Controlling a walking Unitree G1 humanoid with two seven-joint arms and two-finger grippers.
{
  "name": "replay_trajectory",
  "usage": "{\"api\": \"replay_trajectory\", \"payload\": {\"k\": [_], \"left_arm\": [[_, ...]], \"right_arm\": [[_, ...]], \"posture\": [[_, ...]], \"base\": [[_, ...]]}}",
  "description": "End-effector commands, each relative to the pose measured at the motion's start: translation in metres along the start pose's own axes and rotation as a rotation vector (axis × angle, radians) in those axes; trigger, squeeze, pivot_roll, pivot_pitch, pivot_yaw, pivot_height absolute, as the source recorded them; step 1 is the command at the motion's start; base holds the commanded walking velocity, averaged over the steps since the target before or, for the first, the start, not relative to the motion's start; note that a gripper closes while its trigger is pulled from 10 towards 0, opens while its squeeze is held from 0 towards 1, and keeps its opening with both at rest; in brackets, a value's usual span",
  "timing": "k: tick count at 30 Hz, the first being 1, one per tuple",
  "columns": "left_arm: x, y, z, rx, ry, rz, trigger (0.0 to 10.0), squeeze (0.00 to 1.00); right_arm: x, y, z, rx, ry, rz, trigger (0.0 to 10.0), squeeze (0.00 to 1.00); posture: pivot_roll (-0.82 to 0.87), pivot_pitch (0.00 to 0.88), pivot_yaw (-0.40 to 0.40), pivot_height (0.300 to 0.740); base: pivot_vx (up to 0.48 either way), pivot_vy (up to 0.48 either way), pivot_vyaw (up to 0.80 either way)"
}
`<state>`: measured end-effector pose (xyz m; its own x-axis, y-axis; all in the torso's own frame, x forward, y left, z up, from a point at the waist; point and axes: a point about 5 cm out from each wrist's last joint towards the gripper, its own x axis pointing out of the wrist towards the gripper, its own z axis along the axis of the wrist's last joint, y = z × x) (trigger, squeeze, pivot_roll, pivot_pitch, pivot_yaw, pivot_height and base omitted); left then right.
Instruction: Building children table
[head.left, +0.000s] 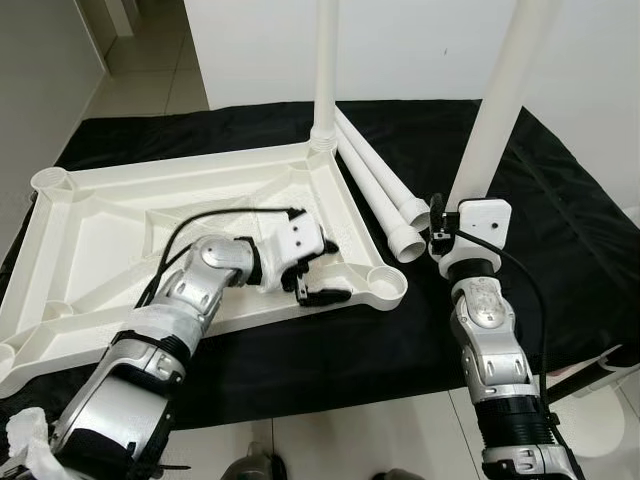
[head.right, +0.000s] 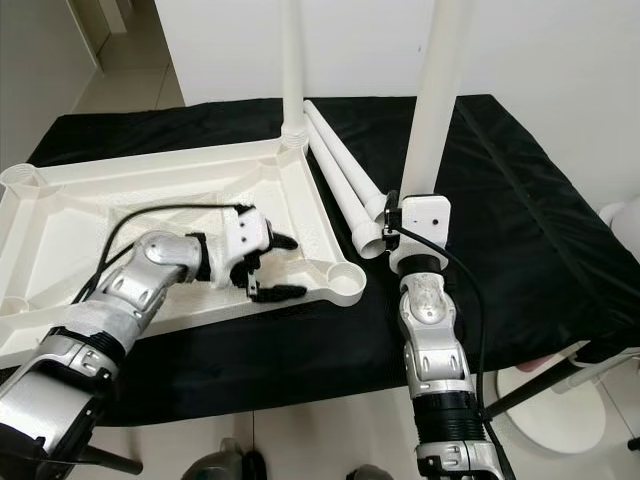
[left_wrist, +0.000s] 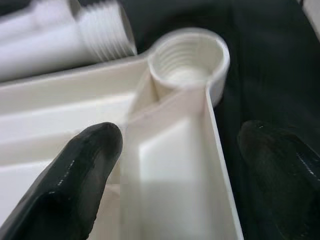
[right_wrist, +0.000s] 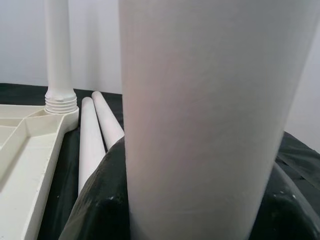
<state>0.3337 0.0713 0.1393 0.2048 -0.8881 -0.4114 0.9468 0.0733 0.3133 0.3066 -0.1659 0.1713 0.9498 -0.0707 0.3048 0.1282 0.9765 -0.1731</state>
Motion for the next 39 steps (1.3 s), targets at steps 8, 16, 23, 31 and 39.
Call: {"api": "replay_trajectory", "payload": {"k": [8, 16, 23, 31, 39], "left_arm": [[0.006, 0.014, 0.008, 0.163, 0.077, 0.207, 10.0, 0.0], [0.026, -0.021, 0.014, 0.205, 0.011, -0.023, 10.0, 0.0], [0.04, -0.029, 0.034, 0.209, -0.091, -0.09, 10.0, 0.0], [0.048, -0.035, 0.051, 0.199, -0.16, -0.115, 10.0, 0.0], [0.054, -0.043, 0.058, 0.207, -0.187, -0.151, 10.0, 0.0]], "right_arm": [[0.003, 0.0, 0.001, 0.009, -0.002, 0.0, 10.0, 0.0], [0.004, -0.006, 0.001, 0.001, -0.005, -0.021, 10.0, 0.0], [0.002, -0.007, 0.0, -0.008, 0.0, -0.016, 10.0, 0.0], [0.003, -0.006, 0.0, -0.008, 0.0, -0.013, 10.0, 0.0], [0.003, -0.005, 0.0, -0.007, 0.001, -0.01, 10.0, 0.0]], "posture": [[0.03, 0.0, 0.023, 0.74], [0.02, 0.0, 0.03, 0.74], [0.01, 0.0, 0.029, 0.74], [0.01, 0.0, 0.028, 0.74], [0.01, 0.0, 0.032, 0.74]], "base": [[0.0, 0.0, 0.0], [0.0, 0.0, 0.0], [0.0, 0.0, 0.0], [0.0, 0.0, 0.0], [0.0, 0.0, 0.0]]}}
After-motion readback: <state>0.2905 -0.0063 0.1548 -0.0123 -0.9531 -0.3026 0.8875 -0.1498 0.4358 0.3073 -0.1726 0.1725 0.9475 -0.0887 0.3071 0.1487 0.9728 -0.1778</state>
